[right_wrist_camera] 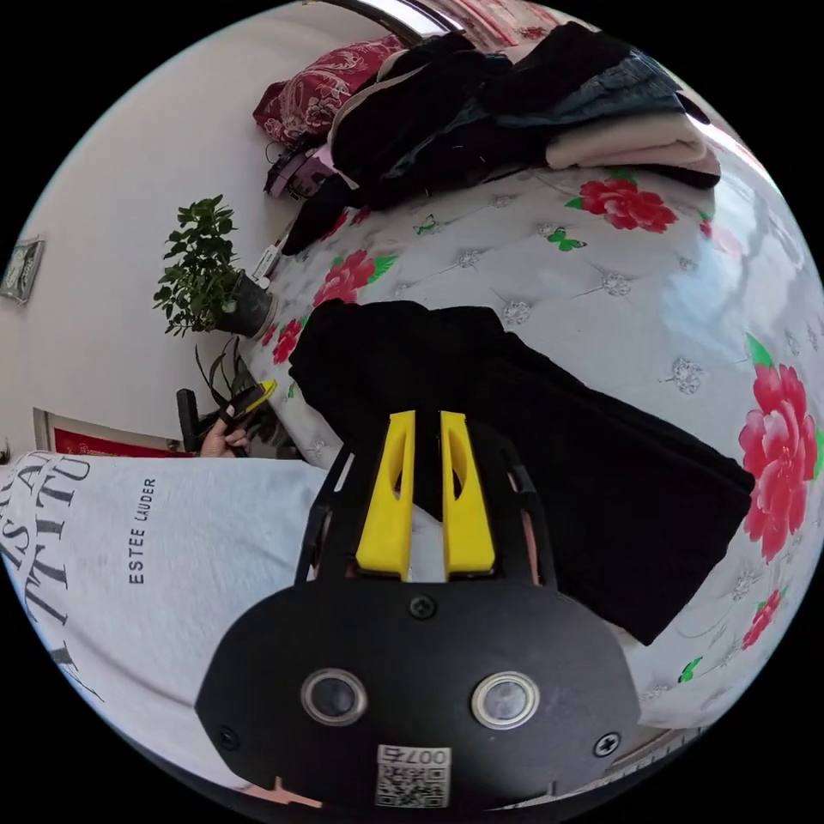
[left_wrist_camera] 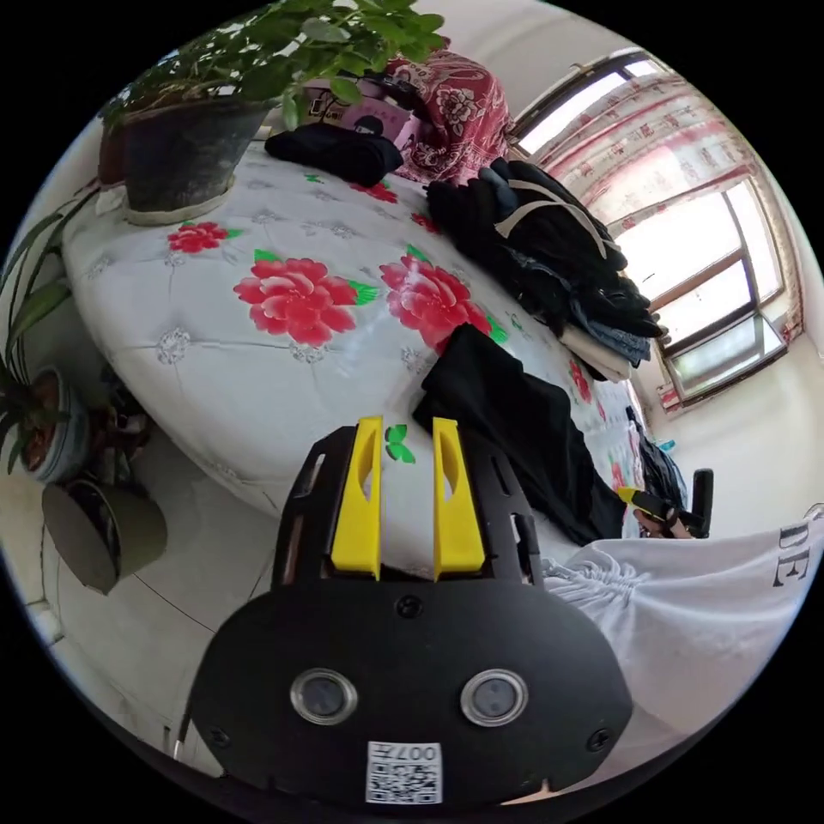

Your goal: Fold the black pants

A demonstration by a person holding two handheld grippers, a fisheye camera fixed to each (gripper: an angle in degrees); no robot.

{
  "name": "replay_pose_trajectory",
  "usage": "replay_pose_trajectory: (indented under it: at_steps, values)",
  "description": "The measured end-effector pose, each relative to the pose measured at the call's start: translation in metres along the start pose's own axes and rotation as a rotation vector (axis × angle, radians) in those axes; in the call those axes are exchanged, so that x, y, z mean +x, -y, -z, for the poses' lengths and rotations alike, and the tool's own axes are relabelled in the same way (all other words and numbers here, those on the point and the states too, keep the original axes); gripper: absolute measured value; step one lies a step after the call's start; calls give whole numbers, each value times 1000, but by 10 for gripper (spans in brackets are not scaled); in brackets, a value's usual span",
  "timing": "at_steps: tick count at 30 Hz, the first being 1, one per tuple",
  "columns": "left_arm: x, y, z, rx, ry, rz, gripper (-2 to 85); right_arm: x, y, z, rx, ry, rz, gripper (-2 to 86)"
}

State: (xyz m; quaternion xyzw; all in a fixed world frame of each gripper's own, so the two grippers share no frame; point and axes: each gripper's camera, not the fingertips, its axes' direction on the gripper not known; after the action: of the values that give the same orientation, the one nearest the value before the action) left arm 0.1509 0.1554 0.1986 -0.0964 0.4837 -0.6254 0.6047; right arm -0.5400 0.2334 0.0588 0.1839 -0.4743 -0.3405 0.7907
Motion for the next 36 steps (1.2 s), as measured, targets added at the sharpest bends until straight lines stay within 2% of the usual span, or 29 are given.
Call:
replay_pose_trajectory:
  at_steps: [4,8,11,12,13,15,18,21,24,26,29,32,34,36]
  values:
    - [-14,15,-25,-67,-136,60,148,0,46,-8,0,-99,73,38]
    - [-12,31,-48,-57,-149,94,146,13,89,-27,-13,-174,27,42]
    - [4,40,-65,-51,-23,49,85,23,112,-58,-47,-209,-18,31]
    - [8,41,-74,-87,8,34,61,25,118,-74,-125,-193,-34,23]
    - [6,41,-73,-74,-8,46,51,24,120,-83,-159,-233,-40,16]
    - [-12,37,-62,2,-122,135,47,26,117,-69,-56,-266,-48,9]
    - [-38,23,-49,76,-247,239,46,48,109,-42,71,-165,-130,3]
    - [-47,13,-51,71,-198,254,48,56,98,-38,70,-106,-105,3]
    - [-46,15,-52,97,-240,291,49,61,74,-31,70,-65,-63,5]
    - [-22,27,-46,122,-228,207,49,68,52,-20,98,-54,-67,5]
    - [50,61,-33,142,-249,-46,48,91,10,7,172,-58,-130,5]
    - [158,87,-36,89,-300,-387,48,122,-36,42,260,-77,-217,6]
    - [250,85,-52,32,-427,-648,51,151,-76,72,349,-93,-308,7]
    - [310,73,-77,-45,-598,-790,64,173,-106,91,416,-108,-385,10]
